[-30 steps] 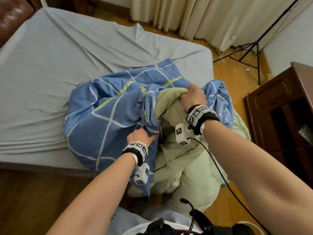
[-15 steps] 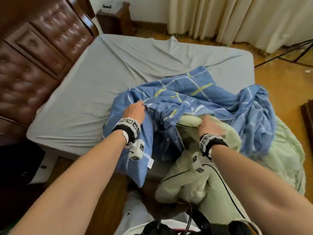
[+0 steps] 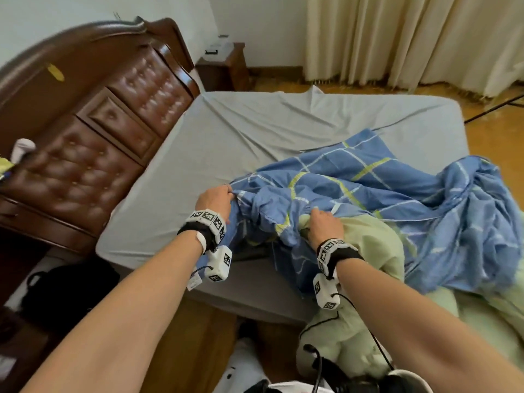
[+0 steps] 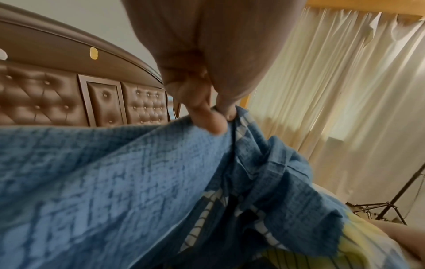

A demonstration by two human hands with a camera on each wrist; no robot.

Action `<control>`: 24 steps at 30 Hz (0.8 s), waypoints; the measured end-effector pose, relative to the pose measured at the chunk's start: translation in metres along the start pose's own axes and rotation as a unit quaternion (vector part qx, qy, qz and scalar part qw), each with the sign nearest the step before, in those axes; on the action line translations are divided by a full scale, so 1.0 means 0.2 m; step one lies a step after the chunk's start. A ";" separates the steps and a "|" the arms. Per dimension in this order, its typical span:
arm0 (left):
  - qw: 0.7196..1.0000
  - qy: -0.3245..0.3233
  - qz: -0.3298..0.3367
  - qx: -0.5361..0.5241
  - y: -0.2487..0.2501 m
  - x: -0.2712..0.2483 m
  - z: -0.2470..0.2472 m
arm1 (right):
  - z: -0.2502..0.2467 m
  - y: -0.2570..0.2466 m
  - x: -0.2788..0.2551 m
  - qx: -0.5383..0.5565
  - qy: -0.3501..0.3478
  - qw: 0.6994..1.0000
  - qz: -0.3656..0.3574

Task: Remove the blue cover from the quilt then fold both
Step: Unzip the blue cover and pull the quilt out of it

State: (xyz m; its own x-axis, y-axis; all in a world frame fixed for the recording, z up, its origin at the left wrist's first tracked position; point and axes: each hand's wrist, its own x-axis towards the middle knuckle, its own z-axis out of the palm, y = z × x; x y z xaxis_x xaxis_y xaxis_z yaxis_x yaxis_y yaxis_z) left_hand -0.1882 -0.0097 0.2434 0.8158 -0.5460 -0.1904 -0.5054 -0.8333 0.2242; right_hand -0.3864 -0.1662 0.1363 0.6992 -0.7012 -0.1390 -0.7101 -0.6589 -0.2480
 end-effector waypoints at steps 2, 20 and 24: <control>0.996 -0.026 -0.047 -0.072 -0.06 0.06 0.04 | 0.00 -0.07 0.02 -0.001 0.020 1.000 -0.018; 0.996 -0.033 0.072 -0.038 -0.64 0.75 0.03 | -0.23 -0.43 0.28 0.008 0.021 0.937 0.348; 0.999 -0.021 0.038 -0.005 -0.88 0.92 -0.06 | -0.29 -0.36 0.26 0.044 0.045 0.912 0.406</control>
State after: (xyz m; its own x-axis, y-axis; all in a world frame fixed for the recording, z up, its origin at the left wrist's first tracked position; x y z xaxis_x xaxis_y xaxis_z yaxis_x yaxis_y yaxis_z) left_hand 0.0540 0.0374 0.1795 0.7628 -0.6106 -0.2128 -0.5623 -0.7889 0.2480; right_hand -0.3035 -0.1705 0.2032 -0.0671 -0.9702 -0.2329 -0.9787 0.1094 -0.1740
